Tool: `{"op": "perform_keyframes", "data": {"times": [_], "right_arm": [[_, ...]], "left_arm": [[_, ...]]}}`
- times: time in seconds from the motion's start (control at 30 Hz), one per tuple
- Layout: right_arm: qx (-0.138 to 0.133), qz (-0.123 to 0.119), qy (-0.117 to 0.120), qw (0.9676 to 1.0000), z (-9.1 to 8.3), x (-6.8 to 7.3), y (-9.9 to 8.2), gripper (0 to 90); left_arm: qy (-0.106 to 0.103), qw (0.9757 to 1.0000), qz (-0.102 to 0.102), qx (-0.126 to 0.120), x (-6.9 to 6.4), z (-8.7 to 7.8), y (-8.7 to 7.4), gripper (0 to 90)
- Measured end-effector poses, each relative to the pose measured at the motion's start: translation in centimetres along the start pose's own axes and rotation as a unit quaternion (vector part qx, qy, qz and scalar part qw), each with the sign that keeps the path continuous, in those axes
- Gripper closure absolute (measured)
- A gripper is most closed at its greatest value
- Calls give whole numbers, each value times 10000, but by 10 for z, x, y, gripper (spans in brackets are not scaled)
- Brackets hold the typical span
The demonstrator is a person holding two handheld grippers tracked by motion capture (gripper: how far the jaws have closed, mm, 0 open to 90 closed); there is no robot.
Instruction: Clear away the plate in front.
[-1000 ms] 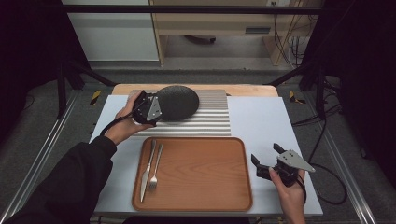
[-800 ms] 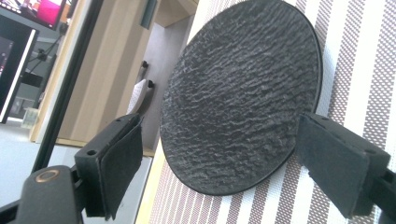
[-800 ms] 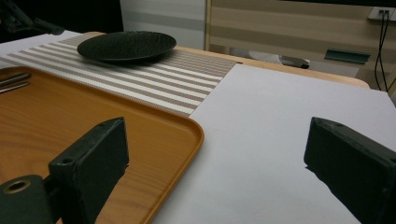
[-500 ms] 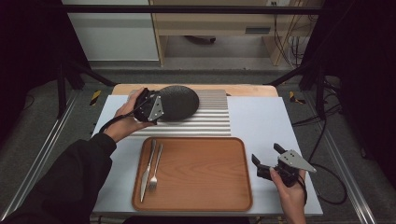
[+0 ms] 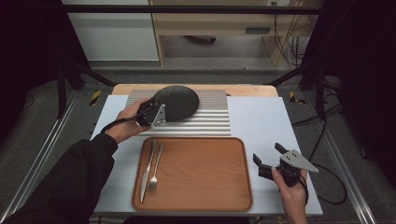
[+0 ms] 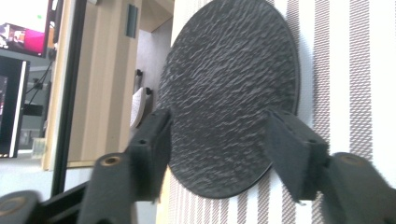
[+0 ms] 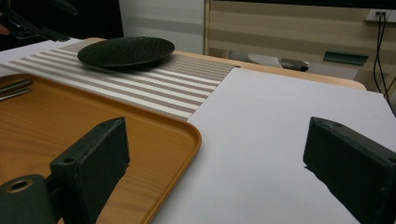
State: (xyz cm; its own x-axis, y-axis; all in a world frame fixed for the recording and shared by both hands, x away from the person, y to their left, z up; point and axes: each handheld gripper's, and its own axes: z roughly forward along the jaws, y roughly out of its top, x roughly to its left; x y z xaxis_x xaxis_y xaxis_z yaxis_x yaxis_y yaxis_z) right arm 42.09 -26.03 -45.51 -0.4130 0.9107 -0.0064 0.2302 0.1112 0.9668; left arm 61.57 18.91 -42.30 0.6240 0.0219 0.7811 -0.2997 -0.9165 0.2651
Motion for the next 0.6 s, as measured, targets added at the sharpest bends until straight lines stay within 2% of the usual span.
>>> {"op": "perform_keyframes", "data": {"times": [0.07,0.2,0.4,0.6], "right_arm": [[7,0,-2,10000,0,0,0,73],[-15,2,14,10000,1,1,1,76],[-19,9,14,10000,0,0,1,76],[19,-9,1,10000,1,0,0,76]], "left_arm": [[-70,9999,104,30,-6,3,0,494],[-224,9992,300,155,-19,9,-1,519],[-300,9989,296,225,-30,16,-7,537],[-243,9988,293,304,-34,23,-10,579]]}}
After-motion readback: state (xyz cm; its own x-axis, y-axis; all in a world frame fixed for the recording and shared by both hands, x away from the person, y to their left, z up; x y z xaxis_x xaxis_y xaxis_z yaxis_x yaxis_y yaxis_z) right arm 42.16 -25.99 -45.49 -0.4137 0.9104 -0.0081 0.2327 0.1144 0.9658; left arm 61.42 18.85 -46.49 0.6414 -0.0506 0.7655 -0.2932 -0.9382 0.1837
